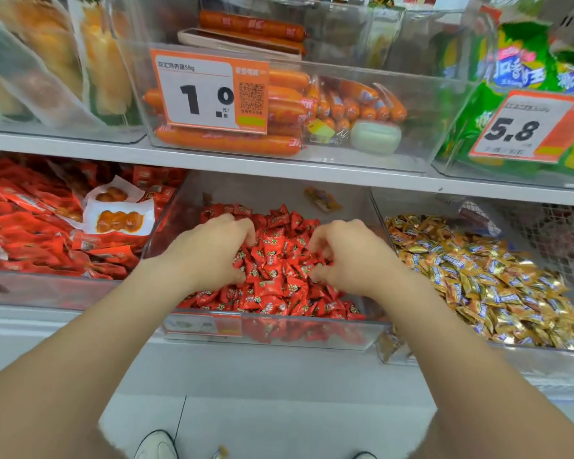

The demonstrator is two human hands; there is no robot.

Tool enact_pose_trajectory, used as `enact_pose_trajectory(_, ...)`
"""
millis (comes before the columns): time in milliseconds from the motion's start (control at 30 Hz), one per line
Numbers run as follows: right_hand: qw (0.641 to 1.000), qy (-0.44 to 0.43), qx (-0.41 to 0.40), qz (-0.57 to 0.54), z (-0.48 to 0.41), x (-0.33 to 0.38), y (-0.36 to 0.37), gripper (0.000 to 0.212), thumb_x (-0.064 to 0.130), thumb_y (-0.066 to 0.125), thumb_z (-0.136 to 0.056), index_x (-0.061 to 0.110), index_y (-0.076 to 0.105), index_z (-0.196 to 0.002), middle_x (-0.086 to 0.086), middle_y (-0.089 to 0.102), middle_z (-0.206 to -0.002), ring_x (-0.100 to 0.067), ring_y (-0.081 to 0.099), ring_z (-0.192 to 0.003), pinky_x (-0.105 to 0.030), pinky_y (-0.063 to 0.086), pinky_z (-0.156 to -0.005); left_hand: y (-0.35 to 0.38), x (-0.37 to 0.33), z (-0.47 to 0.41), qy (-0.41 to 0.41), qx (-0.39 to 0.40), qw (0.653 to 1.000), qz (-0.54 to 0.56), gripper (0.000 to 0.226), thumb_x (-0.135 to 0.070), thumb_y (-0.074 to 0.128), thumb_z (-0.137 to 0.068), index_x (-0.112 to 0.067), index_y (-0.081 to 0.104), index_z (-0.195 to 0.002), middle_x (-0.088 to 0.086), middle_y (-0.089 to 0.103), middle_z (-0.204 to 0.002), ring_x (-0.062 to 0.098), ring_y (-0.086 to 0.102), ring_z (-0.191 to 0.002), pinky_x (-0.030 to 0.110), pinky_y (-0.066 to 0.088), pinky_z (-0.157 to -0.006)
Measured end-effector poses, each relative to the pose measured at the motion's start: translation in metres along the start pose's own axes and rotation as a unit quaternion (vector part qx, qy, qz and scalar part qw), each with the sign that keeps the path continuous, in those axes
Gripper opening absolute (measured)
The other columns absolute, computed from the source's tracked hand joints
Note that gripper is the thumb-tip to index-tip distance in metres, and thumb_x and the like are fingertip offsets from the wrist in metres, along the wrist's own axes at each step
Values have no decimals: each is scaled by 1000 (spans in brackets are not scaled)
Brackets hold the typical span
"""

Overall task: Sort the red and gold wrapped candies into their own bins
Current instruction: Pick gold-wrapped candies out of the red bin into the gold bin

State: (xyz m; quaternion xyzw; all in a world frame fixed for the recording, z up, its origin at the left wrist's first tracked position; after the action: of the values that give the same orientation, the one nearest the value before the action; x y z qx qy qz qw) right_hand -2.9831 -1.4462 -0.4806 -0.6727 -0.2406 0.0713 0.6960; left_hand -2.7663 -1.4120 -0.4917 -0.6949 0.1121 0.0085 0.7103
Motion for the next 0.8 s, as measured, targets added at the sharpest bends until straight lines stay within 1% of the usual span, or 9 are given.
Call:
enact_pose_trajectory(100, 998, -53, 22, -7, -4, 28, 19, 69, 66, 77, -79, 46, 52, -140, -3, 52, -141, -34, 44, -135, -51, 41, -113, 14, -4, -1, 52, 59, 996, 36, 85, -45, 95, -66, -37, 47, -136, -9, 40, -133, 17, 43, -122, 41, 45, -106)
enact_pose_trajectory(167, 992, -41, 116, 2, -7, 35, 41, 95, 81, 69, -74, 56, 25, -154, -4, 23, -168, -43, 21, -152, -61, 26, -122, 25, -3, -4, 52, 112, 991, 53, 102, -59, 92, -62, -37, 41, -147, -9, 32, -145, 21, 33, -133, 43, 38, -116)
enact_pose_trajectory(233, 979, -11, 203, 35, -8, 29, 57, 108, 85, 70, -70, 58, 13, -158, -2, 9, -173, -47, 15, -155, -63, 24, -123, 36, 1, -6, 43, 165, 985, 17, 105, -72, 83, -61, -45, 35, -150, -9, 35, -142, 25, 35, -135, 46, 38, -115)
enact_pose_trajectory(333, 970, 26, 219, 103, -13, 17, 61, 113, 85, 75, -64, 47, 25, -159, -9, 34, -157, -47, 39, -141, -58, 40, -114, 41, 7, -5, 13, 213, 975, -57, 100, -80, 76, -65, -41, 41, -150, -3, 46, -124, 29, 47, -128, 43, 43, -109)
enact_pose_trajectory(433, 976, 37, 197, 81, -16, 17, 56, 106, 71, 81, -63, 38, 41, -155, -8, 51, -147, -41, 52, -133, -50, 48, -109, 42, 11, -3, -40, 235, 966, -103, 100, -89, 69, -61, -27, 56, -139, 7, 52, -131, 34, 47, -126, 48, 46, -108)
enact_pose_trajectory(533, 984, 53, 168, 18, -17, 10, 44, 90, 52, 87, -70, 30, 52, -150, -7, 62, -136, -31, 55, -132, -41, 50, -108, 36, 10, -2, -70, 232, 966, -86, 71, -83, 75, -64, -19, 61, -90, 5, 53, -105, 29, 50, -104, 45, 53, -96)
enact_pose_trajectory(633, 988, 52, 142, -36, -13, 5, 27, 80, 38, 90, -73, 28, 57, -146, -8, 65, -131, -25, 56, -130, -29, 50, -101, 22, 12, -1, -89, 215, 970, -73, 68, -79, 78, -66, -18, 49, -70, 1, 44, -86, 26, 46, -93, 40, 51, -85)
enact_pose_trajectory(733, 982, 32, 182, -50, 0, 5, 15, 74, 33, 95, -73, 29, 62, -139, 7, 65, -110, -15, 62, -98, -21, 48, -85, 11, 13, -3, -68, 166, 981, -76, 58, -73, 75, -69, -20, 65, -89, 0, 50, -104, 27, 43, -110, 44, 46, -97)
enact_pose_trajectory(800, 980, 16, 198, -3, 4, 5, 11, 72, 42, 98, -65, 37, 67, -130, 14, 59, -110, -13, 53, -108, -26, 46, -94, 6, 7, -11, -10, 95, 995, -19, 43, -58, 73, -78, -30, 67, -110, -2, 51, -117, 24, 43, -119, 45, 44, -105)
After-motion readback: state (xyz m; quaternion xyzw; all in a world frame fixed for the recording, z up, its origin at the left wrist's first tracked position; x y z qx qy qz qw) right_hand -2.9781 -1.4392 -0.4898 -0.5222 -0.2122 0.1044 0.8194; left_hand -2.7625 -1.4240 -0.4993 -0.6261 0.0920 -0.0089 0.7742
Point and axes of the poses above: each hand's wrist, its own z-axis away from the middle knuckle, its own y-axis out of the palm, x = y × z, the point moved 6 cm from there along -z, towards the middle knuckle
